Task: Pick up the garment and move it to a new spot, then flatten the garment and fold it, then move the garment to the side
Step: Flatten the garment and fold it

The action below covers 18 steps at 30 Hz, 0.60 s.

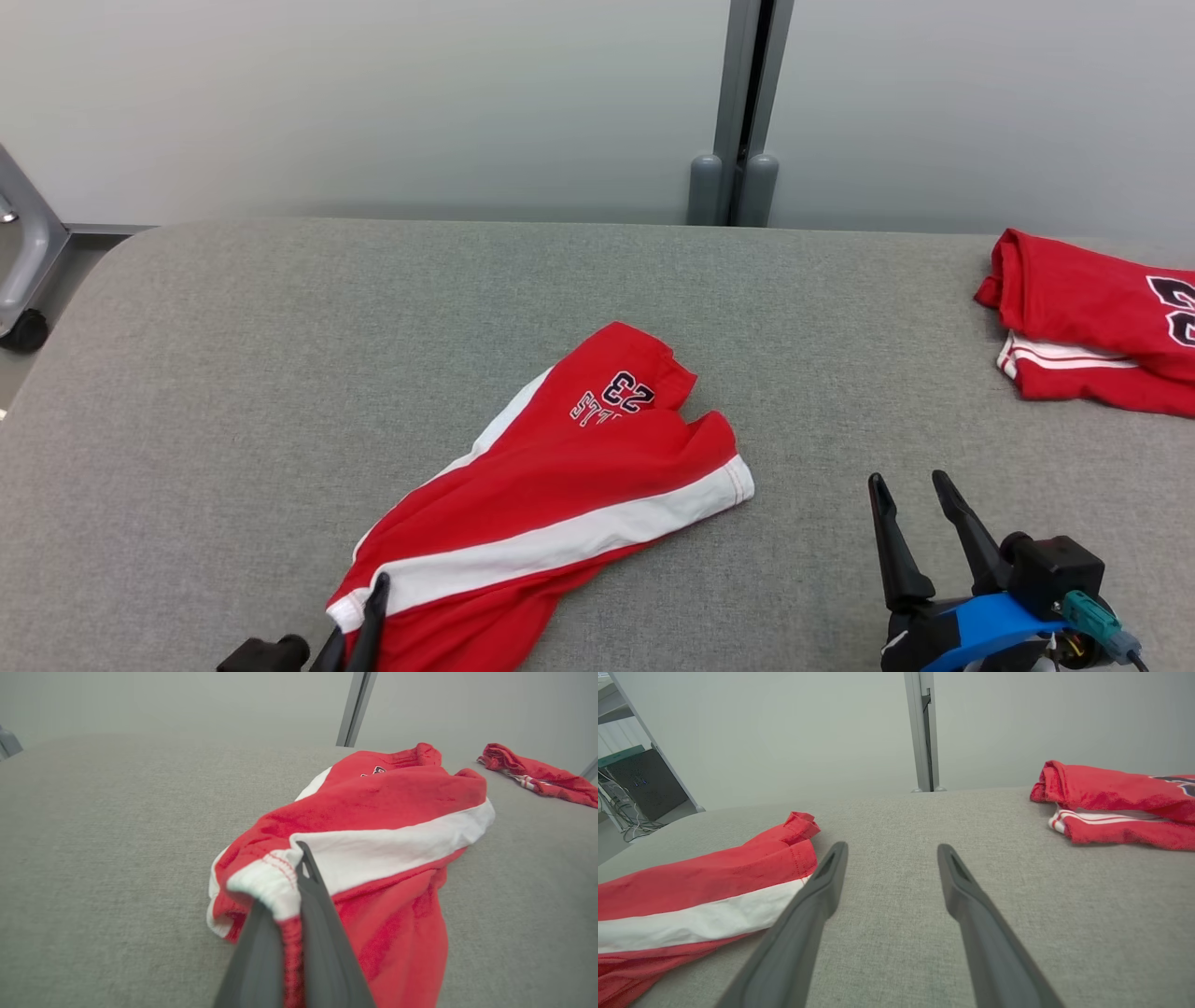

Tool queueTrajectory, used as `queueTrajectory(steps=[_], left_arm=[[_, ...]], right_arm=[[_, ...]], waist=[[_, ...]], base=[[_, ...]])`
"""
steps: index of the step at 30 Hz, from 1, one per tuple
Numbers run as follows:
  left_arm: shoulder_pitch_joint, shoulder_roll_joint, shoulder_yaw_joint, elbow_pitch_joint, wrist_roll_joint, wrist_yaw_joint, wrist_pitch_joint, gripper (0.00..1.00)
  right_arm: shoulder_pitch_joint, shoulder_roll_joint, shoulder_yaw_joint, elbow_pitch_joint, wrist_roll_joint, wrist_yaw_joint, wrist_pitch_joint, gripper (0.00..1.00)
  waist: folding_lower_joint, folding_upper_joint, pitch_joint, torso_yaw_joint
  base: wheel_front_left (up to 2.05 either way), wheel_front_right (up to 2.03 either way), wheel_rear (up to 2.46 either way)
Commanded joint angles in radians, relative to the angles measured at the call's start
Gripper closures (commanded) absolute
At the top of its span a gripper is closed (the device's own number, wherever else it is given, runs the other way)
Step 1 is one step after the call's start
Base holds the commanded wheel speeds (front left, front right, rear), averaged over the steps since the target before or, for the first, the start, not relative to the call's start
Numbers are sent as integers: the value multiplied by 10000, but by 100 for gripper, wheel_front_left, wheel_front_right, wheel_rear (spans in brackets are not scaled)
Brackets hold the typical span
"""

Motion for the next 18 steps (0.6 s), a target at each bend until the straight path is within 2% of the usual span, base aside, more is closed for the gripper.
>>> queueTrajectory(steps=[1, 4, 5, 6, 7, 13, 18], left_arm=[[167, 52, 84, -49, -14, 36, -42, 100], [371, 139, 224, 57, 44, -6, -42, 100], [377, 125, 256, 75, 62, -43, -42, 61], [385, 72, 301, 85, 82, -76, -42, 12], [398, -19, 385, 58, 37, -92, -42, 0], [802, -278, 1121, -19, 93, 34, -41, 0], [1269, -234, 1640, 51, 204, -33, -43, 0]], right_arm=[[54, -19, -17, 13, -59, 1, -3, 0], [73, -19, 19, 78, -37, 1, -5, 0], [82, -19, 28, 101, -27, 1, -5, 0], [98, -19, 48, 122, -10, 1, -5, 0], [113, -21, 68, 143, 9, 1, -5, 0], [205, -21, -23, 158, 12, 1, -5, 0], [272, -19, -209, 111, -57, 1, -5, 0]], waist=[[1, 1, 25, 58], [1, 1, 14, 145], [1, 1, -2, 160], [1, 1, -23, 162], [1, 1, -48, 157], [1, 1, -166, 58], [1, 1, -200, 108]], base=[[0, 0, 0], [0, 0, 0], [0, 0, 0], [0, 0, 0], [0, 0, 0], [0, 0, 0], [0, 0, 0]])
